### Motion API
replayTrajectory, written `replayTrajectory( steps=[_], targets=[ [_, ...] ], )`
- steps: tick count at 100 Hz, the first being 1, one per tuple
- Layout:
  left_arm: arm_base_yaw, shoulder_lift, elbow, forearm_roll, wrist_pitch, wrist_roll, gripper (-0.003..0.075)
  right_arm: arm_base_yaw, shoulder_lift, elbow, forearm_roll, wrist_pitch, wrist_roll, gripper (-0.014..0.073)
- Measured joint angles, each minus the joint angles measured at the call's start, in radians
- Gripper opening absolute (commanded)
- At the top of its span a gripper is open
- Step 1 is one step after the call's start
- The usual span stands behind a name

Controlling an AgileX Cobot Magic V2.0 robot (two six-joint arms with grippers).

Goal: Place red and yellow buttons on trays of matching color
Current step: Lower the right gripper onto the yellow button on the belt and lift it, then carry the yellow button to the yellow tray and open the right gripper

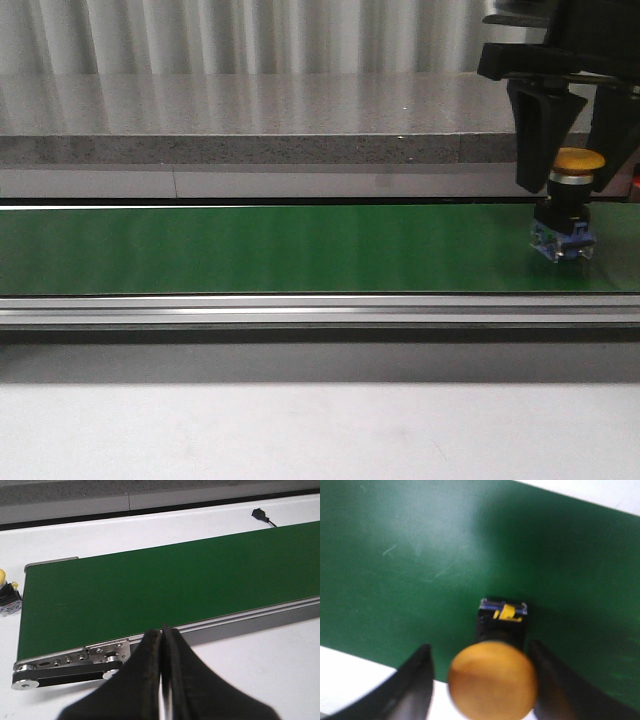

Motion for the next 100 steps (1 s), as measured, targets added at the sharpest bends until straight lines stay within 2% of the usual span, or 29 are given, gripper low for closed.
replayTrajectory(
  steps=[10,34,46,67,100],
  targets=[
    [0.000,0.000,0.000,0.000,0.000,0.000,-0.0020,0.000,0.004,0.000,-0.015,-0.004,0.000,0.0196],
    [0.000,0.000,0.000,0.000,0.000,0.000,-0.0020,-0.007,-0.007,0.000,-0.019,-0.017,0.023,0.0195],
    [0.000,0.000,0.000,0.000,0.000,0.000,-0.0020,-0.049,-0.050,0.002,-0.015,-0.021,0.053,0.0195],
    [0.000,0.000,0.000,0.000,0.000,0.000,-0.0020,-0.220,-0.136,0.002,-0.015,-0.021,0.099,0.0195],
    [0.000,0.000,0.000,0.000,0.000,0.000,-0.0020,-0.561,-0.177,0.002,-0.017,-0.019,0.140,0.0195]
  ],
)
